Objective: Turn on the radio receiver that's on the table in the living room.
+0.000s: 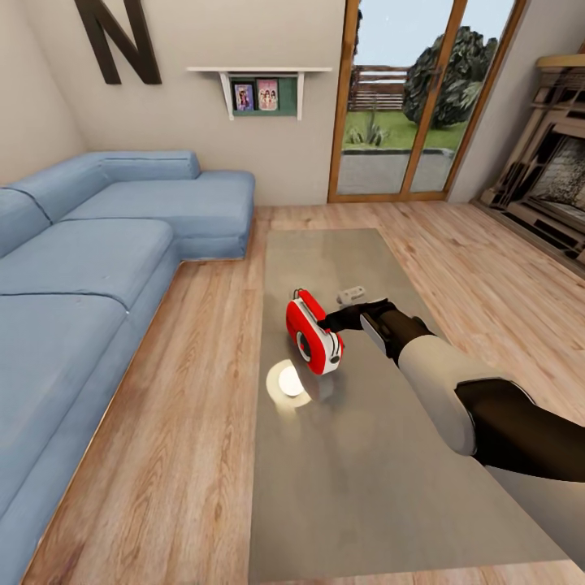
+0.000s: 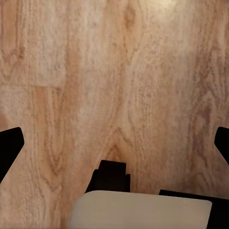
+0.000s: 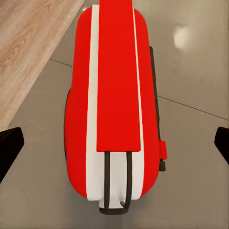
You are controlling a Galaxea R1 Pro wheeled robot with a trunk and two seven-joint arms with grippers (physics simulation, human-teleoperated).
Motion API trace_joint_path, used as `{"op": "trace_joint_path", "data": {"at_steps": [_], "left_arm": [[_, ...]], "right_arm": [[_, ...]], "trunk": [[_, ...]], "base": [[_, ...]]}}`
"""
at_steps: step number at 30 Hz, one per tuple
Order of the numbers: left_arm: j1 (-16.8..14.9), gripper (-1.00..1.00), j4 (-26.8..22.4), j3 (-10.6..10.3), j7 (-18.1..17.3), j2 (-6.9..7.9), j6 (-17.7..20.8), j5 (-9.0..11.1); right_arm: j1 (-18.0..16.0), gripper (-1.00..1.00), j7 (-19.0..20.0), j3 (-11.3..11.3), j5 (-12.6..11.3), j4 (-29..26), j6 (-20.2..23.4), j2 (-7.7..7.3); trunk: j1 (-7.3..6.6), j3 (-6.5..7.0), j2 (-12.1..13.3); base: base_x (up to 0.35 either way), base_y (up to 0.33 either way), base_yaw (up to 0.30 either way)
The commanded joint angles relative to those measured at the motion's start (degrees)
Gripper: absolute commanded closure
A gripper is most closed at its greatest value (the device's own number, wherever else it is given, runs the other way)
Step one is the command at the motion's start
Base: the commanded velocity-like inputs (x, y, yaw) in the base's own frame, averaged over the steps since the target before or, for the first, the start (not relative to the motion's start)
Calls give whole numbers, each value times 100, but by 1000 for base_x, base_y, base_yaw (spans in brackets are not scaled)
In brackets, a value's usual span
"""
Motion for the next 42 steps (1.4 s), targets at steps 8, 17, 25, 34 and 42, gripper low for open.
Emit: {"op": "trace_joint_path", "data": {"at_steps": [8, 17, 25, 34, 42], "left_arm": [[-2, -100, 0, 0, 0, 0, -1, 0], [0, -100, 0, 0, 0, 0, -2, 0], [0, -100, 0, 0, 2, 0, -3, 0], [2, -100, 0, -3, 0, 0, 0, 0], [0, -100, 0, -5, 1, 0, 2, 0]], "right_arm": [[0, -100, -1, 0, 0, -3, 0, 0], [0, -100, -1, -3, 24, -6, 0, 0], [0, -100, -32, 1, 51, -39, -13, -6], [0, -100, -53, 0, 60, -52, -50, -9], [0, -100, -56, -6, 61, -69, -60, -9]], "trunk": [[0, -73, 0], [0, -156, 0], [0, -231, 0], [0, -308, 0], [0, -318, 0]], "base": [[0, 0, 0], [0, 0, 0], [0, 0, 0], [0, 0, 0], [0, 0, 0]]}}
